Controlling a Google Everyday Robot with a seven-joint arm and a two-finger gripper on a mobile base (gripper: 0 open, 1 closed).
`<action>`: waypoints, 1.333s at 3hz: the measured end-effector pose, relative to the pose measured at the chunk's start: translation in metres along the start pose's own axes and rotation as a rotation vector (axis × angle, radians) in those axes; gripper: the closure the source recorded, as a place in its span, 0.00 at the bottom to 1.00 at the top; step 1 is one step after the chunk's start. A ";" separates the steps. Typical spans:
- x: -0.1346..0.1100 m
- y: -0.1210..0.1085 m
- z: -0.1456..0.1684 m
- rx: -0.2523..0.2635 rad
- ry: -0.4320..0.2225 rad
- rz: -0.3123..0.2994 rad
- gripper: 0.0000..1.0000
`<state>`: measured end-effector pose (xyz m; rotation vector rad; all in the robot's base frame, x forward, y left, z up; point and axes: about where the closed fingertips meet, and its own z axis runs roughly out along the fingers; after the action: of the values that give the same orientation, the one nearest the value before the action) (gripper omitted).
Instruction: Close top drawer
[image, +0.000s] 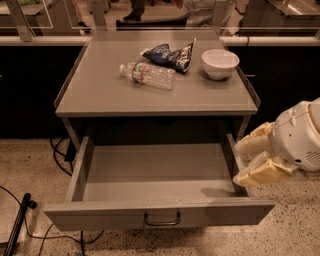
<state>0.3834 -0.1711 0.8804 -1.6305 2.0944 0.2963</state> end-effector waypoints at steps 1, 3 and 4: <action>-0.001 0.000 0.001 -0.004 -0.005 0.000 0.73; 0.002 0.002 0.005 -0.010 -0.006 0.007 1.00; 0.027 0.017 0.037 -0.064 -0.008 0.084 1.00</action>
Offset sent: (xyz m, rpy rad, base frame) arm 0.0004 0.0012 -0.0007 0.0059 0.0022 0.0029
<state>0.3706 -0.1736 0.8331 -1.5764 2.1715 0.4015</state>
